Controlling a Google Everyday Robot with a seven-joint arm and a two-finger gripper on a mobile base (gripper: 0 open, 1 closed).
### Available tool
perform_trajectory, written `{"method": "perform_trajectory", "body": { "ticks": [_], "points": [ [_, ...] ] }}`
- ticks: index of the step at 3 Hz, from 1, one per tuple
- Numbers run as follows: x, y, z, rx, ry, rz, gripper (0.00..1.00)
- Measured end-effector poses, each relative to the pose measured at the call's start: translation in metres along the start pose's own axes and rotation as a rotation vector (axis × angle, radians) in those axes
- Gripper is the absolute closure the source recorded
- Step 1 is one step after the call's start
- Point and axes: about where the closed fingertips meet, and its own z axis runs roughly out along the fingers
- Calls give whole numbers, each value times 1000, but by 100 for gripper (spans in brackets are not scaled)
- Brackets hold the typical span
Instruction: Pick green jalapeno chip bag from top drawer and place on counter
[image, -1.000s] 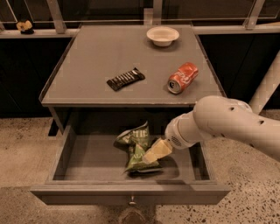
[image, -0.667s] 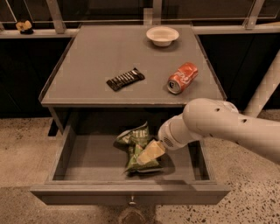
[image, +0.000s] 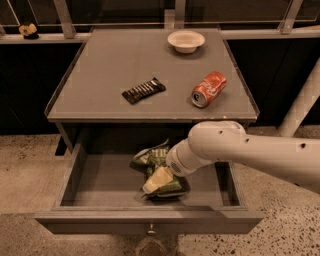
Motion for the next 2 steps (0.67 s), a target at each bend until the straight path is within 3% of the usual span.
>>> {"method": "perform_trajectory", "body": {
  "ticks": [1,2],
  "points": [
    [2,9,16,-15,13,10,0],
    [6,19,26,4,-25,11,0]
  ]
}}
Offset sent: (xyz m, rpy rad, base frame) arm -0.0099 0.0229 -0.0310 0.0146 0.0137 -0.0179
